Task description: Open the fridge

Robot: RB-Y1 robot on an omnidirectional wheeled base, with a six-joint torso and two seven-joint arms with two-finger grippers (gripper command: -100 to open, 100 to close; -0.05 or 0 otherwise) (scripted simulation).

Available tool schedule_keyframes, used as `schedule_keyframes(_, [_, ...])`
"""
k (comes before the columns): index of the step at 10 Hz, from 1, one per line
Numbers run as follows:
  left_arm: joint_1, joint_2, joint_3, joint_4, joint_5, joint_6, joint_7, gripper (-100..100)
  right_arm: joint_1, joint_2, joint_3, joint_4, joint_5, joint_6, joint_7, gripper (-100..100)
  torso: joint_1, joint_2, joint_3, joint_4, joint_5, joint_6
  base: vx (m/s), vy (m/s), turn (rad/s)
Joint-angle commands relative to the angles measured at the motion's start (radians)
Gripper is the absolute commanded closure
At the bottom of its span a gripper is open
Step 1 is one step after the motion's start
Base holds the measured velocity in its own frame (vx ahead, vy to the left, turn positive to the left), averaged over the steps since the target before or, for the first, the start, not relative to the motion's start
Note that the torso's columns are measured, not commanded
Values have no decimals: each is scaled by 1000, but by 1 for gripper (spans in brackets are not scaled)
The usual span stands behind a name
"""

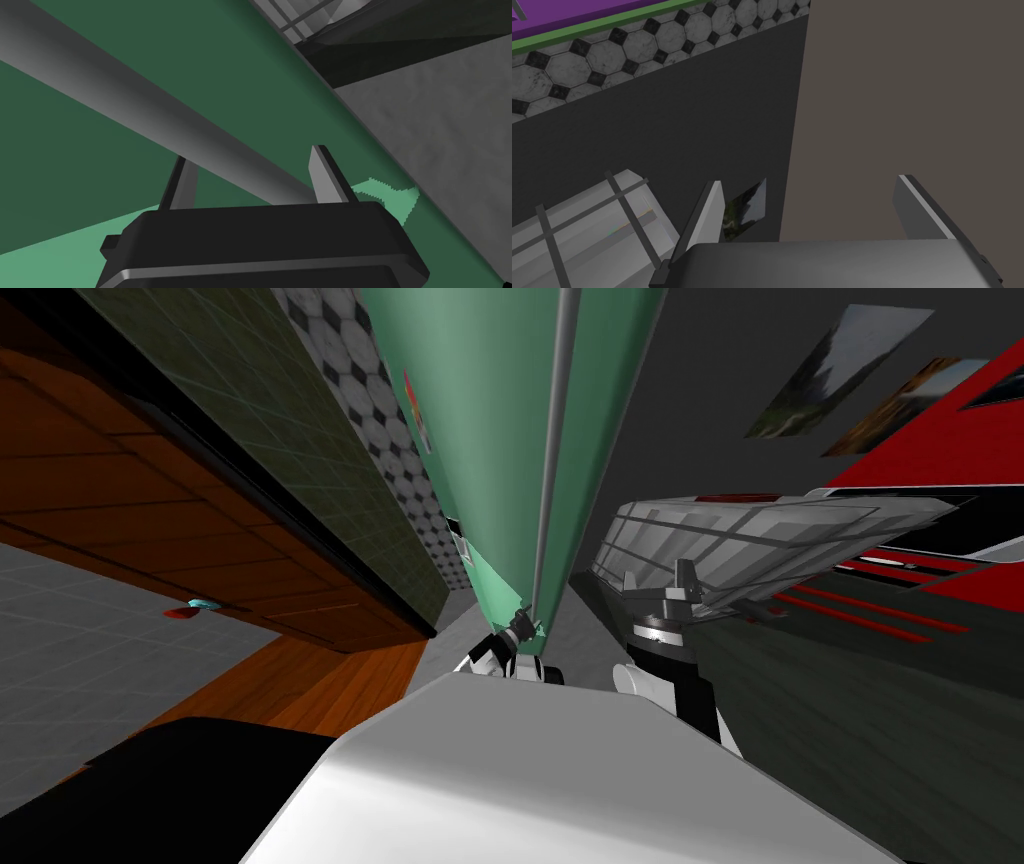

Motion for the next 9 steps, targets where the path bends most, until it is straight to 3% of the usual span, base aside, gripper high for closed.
schedule_keyframes(1, [-9, 28, -30, -20, 9, -14, -7, 100, 0, 0, 0, 0, 0, 0, 0, 0, -1, 1, 1, 0, 1, 0, -107, 254, -114])
schedule_keyframes(3, [-3, 35, -39, -16, 11, -13, -6, 100, 0, 0, 0, 0, 0, 0, 0, 0, -6, 2, 1, 0, 0, 2, -80, 172, -104])
schedule_keyframes(8, [-13, 78, -101, -42, 26, -28, -16, 100, 0, 0, 0, 0, 0, 0, 0, 0, -11, 14, 9, 0, -1, 6, -75, 168, -147])
schedule_keyframes(9, [-53, 70, -30, -11, 36, -13, 5, -100, 0, 0, 0, 0, 0, 0, 0, 0, -12, 18, 11, 0, -1, 7, -103, 90, -254])
